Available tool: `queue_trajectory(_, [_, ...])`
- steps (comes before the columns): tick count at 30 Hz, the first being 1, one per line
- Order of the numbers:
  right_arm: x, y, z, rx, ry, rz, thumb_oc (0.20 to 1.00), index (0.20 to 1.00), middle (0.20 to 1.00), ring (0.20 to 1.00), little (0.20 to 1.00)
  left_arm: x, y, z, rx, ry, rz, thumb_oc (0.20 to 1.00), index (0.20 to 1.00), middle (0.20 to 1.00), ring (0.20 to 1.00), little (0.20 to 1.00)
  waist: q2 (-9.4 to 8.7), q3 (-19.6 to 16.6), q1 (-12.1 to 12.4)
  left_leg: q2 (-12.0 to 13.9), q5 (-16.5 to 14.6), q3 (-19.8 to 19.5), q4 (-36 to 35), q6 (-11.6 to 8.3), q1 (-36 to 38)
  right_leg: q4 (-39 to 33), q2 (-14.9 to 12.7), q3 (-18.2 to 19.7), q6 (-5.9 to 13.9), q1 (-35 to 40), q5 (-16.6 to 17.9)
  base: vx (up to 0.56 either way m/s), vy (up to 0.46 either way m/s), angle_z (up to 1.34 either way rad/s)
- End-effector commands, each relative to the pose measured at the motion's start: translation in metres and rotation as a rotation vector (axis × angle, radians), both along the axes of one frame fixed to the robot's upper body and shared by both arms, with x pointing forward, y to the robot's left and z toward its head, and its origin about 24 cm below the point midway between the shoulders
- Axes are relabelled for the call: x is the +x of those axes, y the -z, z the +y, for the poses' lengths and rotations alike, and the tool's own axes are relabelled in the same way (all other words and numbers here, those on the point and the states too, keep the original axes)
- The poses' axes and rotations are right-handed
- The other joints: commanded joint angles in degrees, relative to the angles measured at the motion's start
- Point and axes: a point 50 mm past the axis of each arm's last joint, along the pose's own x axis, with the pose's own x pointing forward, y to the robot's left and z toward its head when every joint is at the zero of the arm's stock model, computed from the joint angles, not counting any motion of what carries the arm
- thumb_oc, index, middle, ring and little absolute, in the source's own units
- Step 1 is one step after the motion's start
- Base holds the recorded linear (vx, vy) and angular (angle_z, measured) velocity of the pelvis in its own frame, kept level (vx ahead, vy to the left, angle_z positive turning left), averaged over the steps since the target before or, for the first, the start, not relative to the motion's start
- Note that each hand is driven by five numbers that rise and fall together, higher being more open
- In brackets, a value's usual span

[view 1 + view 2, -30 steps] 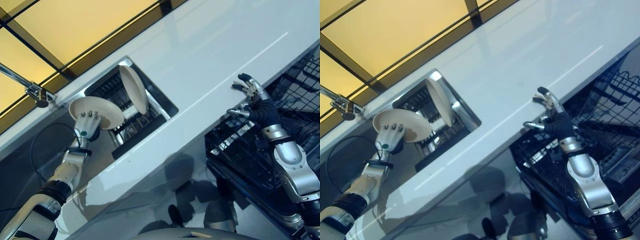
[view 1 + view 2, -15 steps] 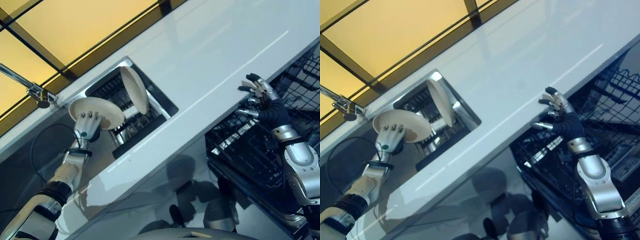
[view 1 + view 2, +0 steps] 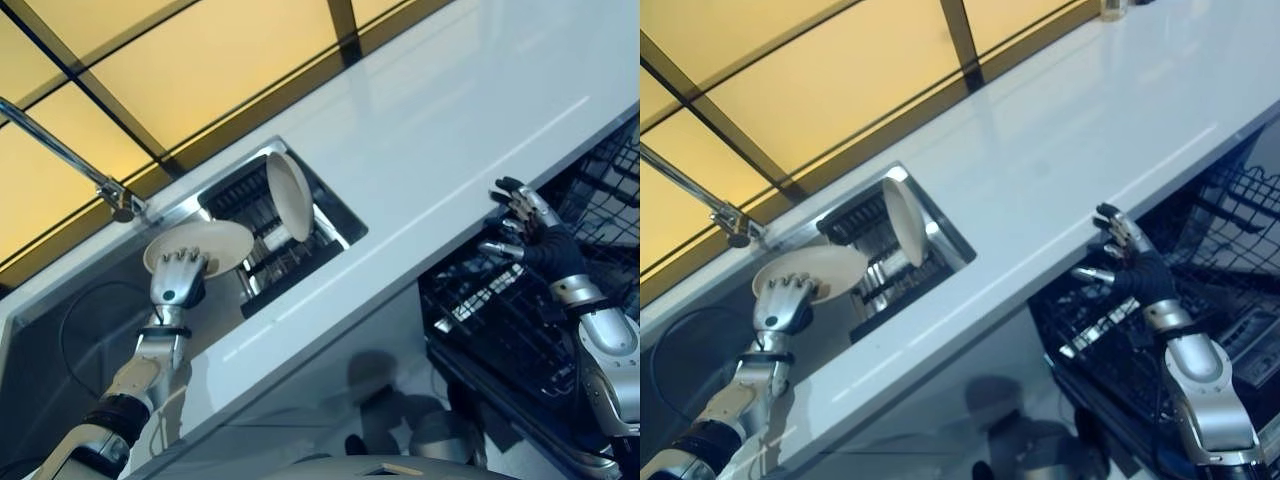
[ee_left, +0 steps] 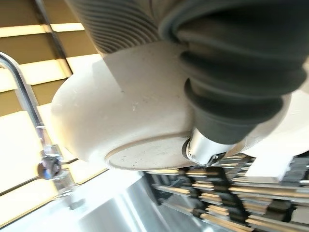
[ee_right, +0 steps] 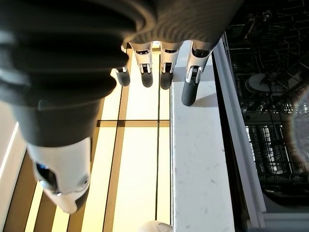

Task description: Pick up plates and place into dishwasher.

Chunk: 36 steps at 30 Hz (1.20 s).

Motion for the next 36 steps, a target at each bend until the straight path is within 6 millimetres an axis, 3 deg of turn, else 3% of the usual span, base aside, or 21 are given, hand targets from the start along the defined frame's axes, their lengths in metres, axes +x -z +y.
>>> queue_trajectory(1, [-0.014,0.022,-0.005,0.009,0.033,0.109,1.000,1.000,1.000,1.000,1.000,-0.002,-0.028,0.040,0.052,-0.122,-0.086,0.200,0.200,0.200,0.200,0.200,-3.66,-4.6,1.7,-6.0,-4.9,-0.9,7.7,3.68,-5.5,5.7,2.5,-2.6,-2.87,-2.0,-7.1,-0.03,-0.069,0.06])
queue_trajectory(10, [-0.019,0.026,-0.006,0.048,0.051,0.099,1.000,1.000,1.000,1.000,1.000,-0.014,-0.040,0.060,-0.014,-0.218,-0.171,0.200,0.200,0.200,0.200,0.200,-4.57,-7.0,2.8,-5.3,-5.1,-1.3,5.9,3.57,-3.7,4.2,3.5,-3.6,-3.36,-0.2,-7.5,-0.04,-0.081,0.01])
queue_trajectory(14, [-0.023,0.026,-0.008,0.062,0.067,0.085,1.000,1.000,1.000,1.000,1.000,-0.023,-0.047,0.067,-0.132,-0.236,-0.266,0.200,0.200,0.200,0.200,0.200,-5.01,-7.9,3.5,-5.0,-5.1,-1.8,5.1,3.58,-3.2,3.7,4.0,-3.9,-3.55,0.3,-7.8,-0.04,-0.074,0.02])
queue_trajectory(28, [-0.022,0.027,0.007,0.160,0.062,0.024,1.000,1.000,1.000,1.000,1.000,-0.020,-0.090,0.051,-0.292,-0.054,-0.450,0.200,0.200,0.200,0.200,0.200,-8.29,-11.1,5.9,-3.3,-5.8,-2.5,3.7,3.43,-2.0,2.3,6.3,-5.1,-4.65,2.0,-8.6,-0.06,-0.109,0.03])
queue_trajectory(31, [-0.016,0.013,0.013,0.134,0.030,-0.076,1.000,1.000,1.000,1.000,1.000,-0.013,-0.098,0.043,-0.341,0.002,-0.465,0.200,0.200,0.200,0.200,0.200,-8.75,-11.5,6.4,-2.9,-6.0,-2.5,3.9,3.36,-2.2,2.4,6.6,-5.5,-4.68,2.0,-8.5,-0.09,-0.100,-0.01])
queue_trajectory(36, [0.012,-0.041,0.028,0.118,-0.008,-0.364,1.000,1.000,1.000,1.000,1.000,0.011,-0.116,0.015,-0.437,0.161,-0.489,0.200,0.200,0.200,0.200,0.200,-9.79,-11.7,8.8,-2.5,-7.0,-2.8,4.7,3.60,-2.9,2.2,7.5,-6.1,-4.83,1.9,-8.6,-0.09,-0.095,-0.03])
